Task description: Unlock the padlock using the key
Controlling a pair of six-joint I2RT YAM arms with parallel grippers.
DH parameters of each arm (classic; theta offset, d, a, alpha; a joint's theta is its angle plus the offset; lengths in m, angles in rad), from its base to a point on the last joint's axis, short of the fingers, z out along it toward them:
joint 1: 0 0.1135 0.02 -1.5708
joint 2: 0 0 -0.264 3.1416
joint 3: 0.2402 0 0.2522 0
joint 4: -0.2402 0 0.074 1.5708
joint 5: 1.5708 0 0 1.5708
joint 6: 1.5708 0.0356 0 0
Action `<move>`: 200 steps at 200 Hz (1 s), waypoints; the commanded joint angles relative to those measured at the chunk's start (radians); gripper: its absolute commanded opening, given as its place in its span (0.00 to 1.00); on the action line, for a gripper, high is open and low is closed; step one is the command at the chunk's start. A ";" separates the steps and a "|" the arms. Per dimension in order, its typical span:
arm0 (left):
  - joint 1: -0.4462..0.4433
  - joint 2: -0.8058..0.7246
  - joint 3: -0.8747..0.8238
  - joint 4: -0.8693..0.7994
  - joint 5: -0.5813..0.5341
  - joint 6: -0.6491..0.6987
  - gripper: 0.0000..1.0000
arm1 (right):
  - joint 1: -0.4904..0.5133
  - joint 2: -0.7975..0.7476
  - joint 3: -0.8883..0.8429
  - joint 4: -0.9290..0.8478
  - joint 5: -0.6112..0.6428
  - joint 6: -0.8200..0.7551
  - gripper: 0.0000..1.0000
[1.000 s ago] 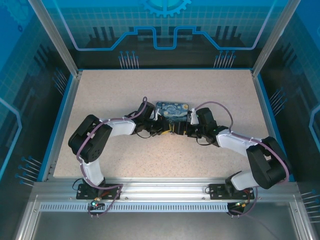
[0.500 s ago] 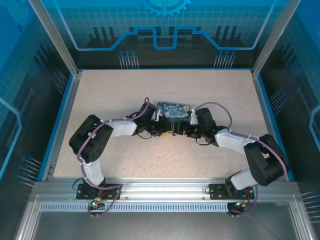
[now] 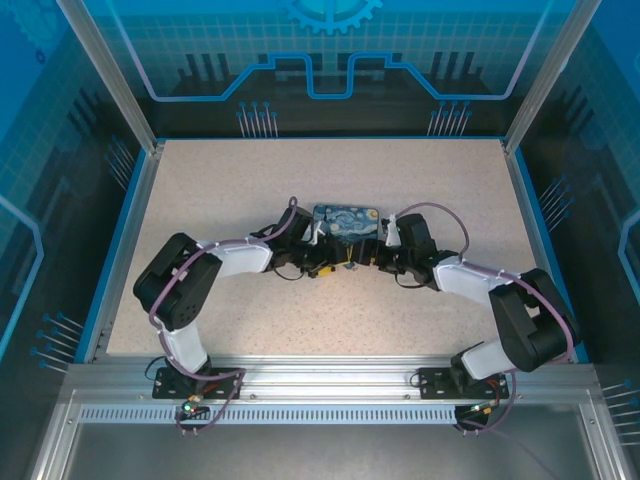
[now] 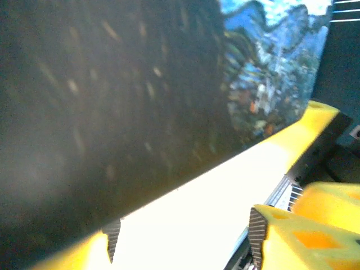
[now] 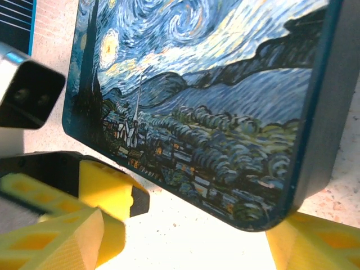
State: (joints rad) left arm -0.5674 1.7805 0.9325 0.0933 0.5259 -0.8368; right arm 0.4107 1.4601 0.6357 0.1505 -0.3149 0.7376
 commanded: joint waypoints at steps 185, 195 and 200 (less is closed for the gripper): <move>0.039 -0.450 -0.077 -0.208 -0.279 0.049 0.99 | -0.063 0.093 0.210 -0.094 -0.040 -0.035 0.74; 0.042 -0.476 -0.086 -0.208 -0.305 0.033 0.99 | -0.061 0.059 0.184 -0.088 -0.038 -0.029 0.74; 0.044 -0.489 -0.091 -0.205 -0.312 0.029 0.99 | -0.062 0.041 0.169 -0.086 -0.038 -0.025 0.74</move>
State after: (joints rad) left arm -0.5354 1.3605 0.8661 -0.0746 0.3122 -0.8093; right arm 0.3588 1.5761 0.8452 0.0795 -0.3420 0.7227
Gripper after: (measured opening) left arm 0.989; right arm 0.745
